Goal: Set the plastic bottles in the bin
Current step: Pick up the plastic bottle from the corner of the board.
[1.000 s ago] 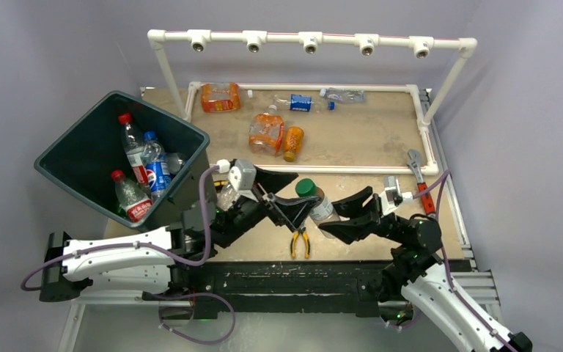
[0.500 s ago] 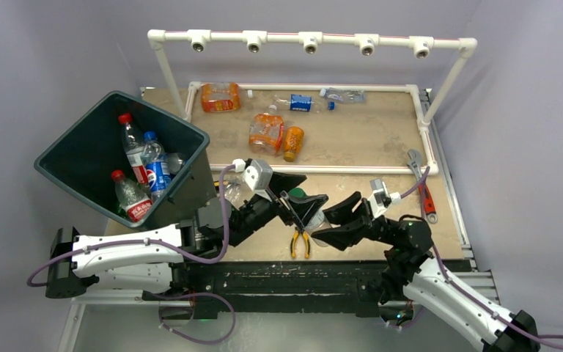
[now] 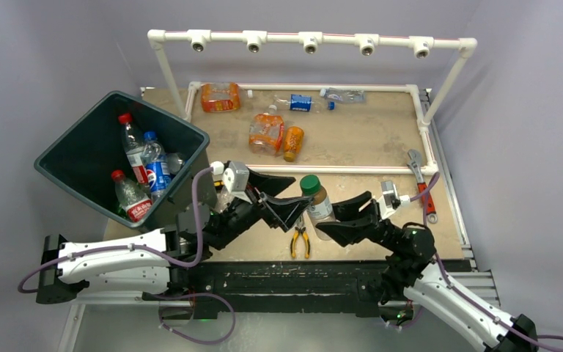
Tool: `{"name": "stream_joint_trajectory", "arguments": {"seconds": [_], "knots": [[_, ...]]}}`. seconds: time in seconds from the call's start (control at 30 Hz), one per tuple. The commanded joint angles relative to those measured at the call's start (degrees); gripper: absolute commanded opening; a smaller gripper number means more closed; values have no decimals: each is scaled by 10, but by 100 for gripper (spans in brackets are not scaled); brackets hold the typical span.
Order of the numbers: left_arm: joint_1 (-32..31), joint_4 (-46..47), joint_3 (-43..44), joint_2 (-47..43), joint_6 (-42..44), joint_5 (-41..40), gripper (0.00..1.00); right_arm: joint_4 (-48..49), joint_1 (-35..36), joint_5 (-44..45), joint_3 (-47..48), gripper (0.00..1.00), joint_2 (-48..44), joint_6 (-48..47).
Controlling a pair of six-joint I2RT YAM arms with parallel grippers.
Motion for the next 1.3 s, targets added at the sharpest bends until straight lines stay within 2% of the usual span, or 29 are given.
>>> {"name": "stream_joint_trajectory", "arguments": {"seconds": [0.0, 0.1, 0.23, 0.37, 0.73, 0.8, 0.87, 0.93, 0.97, 1.0, 1.1, 1.2, 1.27], "knots": [[-3, 31, -12, -17, -17, 20, 72, 38, 3, 22, 6, 27, 25, -5], [-3, 31, -5, -8, -18, 26, 69, 67, 4, 4, 7, 27, 52, 5], [-3, 28, 6, 3, -17, 33, 74, 79, 10, -15, 11, 28, 73, 4], [-3, 29, 6, 10, -20, 25, 71, 75, 18, -19, 14, 29, 72, -6], [-3, 36, 6, 4, -18, 24, 30, 68, 31, -38, 19, 32, 90, -23], [-3, 36, 7, 3, -18, 24, 18, 65, 32, -39, 19, 40, 89, -23], [-3, 31, 10, 2, -17, 23, 2, 52, 32, -41, 25, 59, 86, -23], [-3, 20, 15, 0, -14, 16, 0, 22, 33, -37, 36, 78, 81, -26], [-3, 11, 22, -2, -10, 11, 0, 2, 33, -35, 45, 91, 76, -29], [-3, -10, 35, -4, -5, 1, 0, -40, 33, -35, 57, 98, 69, -35], [-3, -141, 133, -4, 41, -45, 0, -190, 33, -14, 112, 99, 31, -77], [-3, -298, 274, 17, 92, -126, 0, -317, 33, 33, 159, 99, -27, -127], [-3, -371, 376, 45, 133, -172, 0, -369, 33, 68, 179, 99, -56, -148]]}}
